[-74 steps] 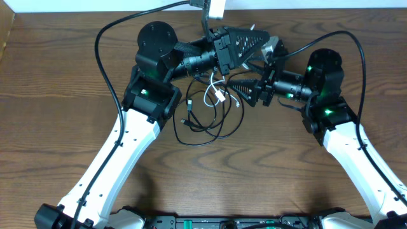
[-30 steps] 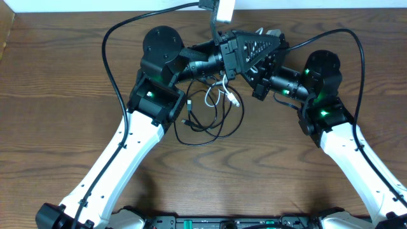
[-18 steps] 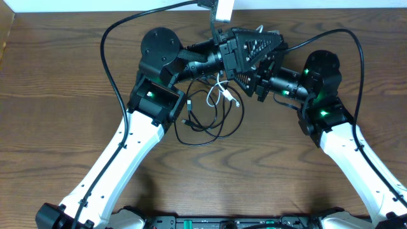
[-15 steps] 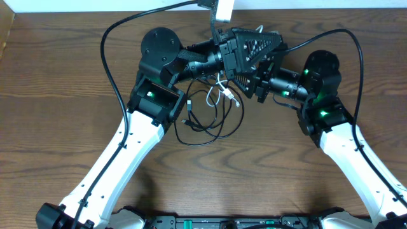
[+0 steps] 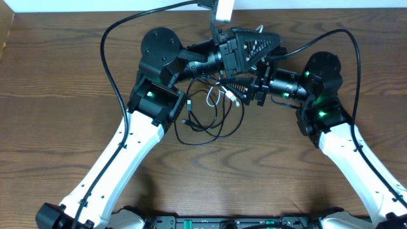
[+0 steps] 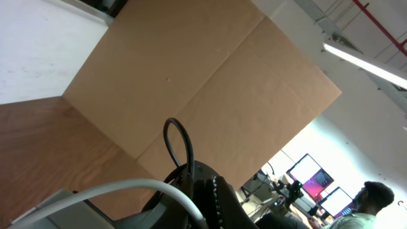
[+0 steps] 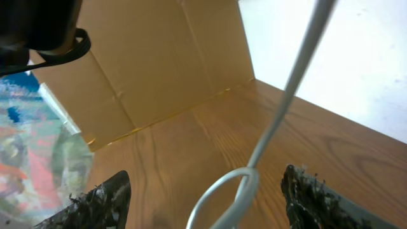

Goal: Untangle cables

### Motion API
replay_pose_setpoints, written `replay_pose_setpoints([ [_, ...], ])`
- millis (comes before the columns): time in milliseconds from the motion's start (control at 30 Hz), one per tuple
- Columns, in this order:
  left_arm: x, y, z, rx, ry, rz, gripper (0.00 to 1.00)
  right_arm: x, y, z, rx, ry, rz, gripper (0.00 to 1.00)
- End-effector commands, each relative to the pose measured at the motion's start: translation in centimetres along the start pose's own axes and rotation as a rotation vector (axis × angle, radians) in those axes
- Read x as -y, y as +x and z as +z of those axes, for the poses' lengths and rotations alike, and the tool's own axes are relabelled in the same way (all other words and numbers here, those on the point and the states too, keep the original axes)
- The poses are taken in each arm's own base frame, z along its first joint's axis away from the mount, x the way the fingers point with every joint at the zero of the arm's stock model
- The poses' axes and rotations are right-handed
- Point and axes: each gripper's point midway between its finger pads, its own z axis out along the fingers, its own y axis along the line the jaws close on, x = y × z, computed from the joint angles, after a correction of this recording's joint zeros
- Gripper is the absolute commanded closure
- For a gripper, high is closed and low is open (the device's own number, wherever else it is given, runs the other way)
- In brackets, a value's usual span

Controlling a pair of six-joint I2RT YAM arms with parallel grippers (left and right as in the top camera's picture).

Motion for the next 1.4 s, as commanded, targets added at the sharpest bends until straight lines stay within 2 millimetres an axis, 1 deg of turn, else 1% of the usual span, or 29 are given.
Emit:
replay_pose_setpoints([
  [0, 0.8, -0.3, -0.2, 0.001, 0.018, 0.031, 0.92, 0.8, -0.4, 0.1, 0.018, 0.053, -0.008, 0.32],
  [67, 0.8, -0.3, -0.2, 0.001, 0.018, 0.032, 0.92, 0.9, -0.4, 0.1, 0.019, 0.055, -0.007, 0.37],
  [100, 0.8, -0.3, -0.2, 0.001, 0.018, 0.032, 0.92, 0.9, -0.3, 0.1, 0.018, 0.058, -0.006, 0.42],
  [133, 0.8, -0.3, -0.2, 0.001, 0.018, 0.032, 0.92, 1.1, -0.2, 0.2, 0.017, 0.06, -0.004, 0.44],
  [267, 1.0, -0.2, 0.0, -0.003, 0.022, 0.027, 0.92, 1.8, 0.0, 0.3, 0.017, 0.085, 0.006, 0.46],
  [367, 1.2, 0.1, 0.2, -0.009, 0.03, 0.026, 0.92, 1.8, 0.1, 0.5, 0.017, 0.084, 0.005, 0.46],
  [500, 1.3, 0.2, 0.3, -0.012, 0.033, 0.025, 0.92, 1.6, 0.2, 0.7, 0.018, 0.077, 0.001, 0.59],
  [633, 1.3, 0.2, 0.3, -0.012, 0.033, 0.025, 0.92, 1.6, 0.2, 0.7, 0.018, 0.077, 0.001, 0.69],
  [733, 1.3, 0.2, 0.3, -0.012, 0.033, 0.025, 0.92, 1.6, 0.2, 0.7, 0.018, 0.077, 0.001, 0.79],
  [833, 1.3, 0.2, 0.3, -0.012, 0.033, 0.025, 0.92, 1.6, 0.2, 0.7, 0.018, 0.077, 0.001, 0.83],
  [867, 1.3, 0.2, 0.3, -0.012, 0.033, 0.025, 0.92, 1.6, 0.2, 0.7, 0.018, 0.077, 0.001, 0.85],
  [967, 1.3, 0.2, 0.3, -0.012, 0.033, 0.025, 0.92, 1.6, 0.2, 0.7, 0.017, 0.077, 0.002, 0.98],
  [1033, 1.3, 0.2, 0.3, -0.012, 0.032, 0.025, 0.85, 1.6, 0.2, 0.7, 0.017, 0.077, 0.002, 0.99],
  [1067, 1.2, 0.3, 0.3, -0.014, 0.03, 0.027, 0.76, 1.6, 0.2, 0.7, 0.017, 0.077, 0.002, 0.99],
  [1100, 1.1, 0.4, 0.3, -0.016, 0.027, 0.041, 0.73, 1.6, 0.2, 0.7, 0.016, 0.077, 0.003, 0.99],
  [1167, 0.3, 0.8, 0.3, -0.033, 0.0, 0.075, 0.61, 1.7, 0.4, 0.7, 0.009, 0.081, 0.013, 0.99],
  [1200, -0.2, 1.0, 0.2, -0.041, -0.018, 0.088, 0.57, 1.8, 0.6, 0.7, 0.005, 0.083, 0.018, 0.99],
  [1300, -2.9, 1.7, -0.5, -0.067, -0.119, 0.095, 0.44, 2.4, 1.3, 0.5, -0.02, 0.104, 0.054, 0.99],
  [1333, -4.4, 1.8, -1.1, -0.071, -0.176, 0.093, 0.4, 3.1, 1.9, 0.2, -0.035, 0.142, 0.082, 0.99],
  [1367, -5.3, 1.8, -1.6, -0.073, -0.213, 0.095, 0.39, 4.0, 2.4, -0.1, -0.049, 0.188, 0.11, 0.99],
])
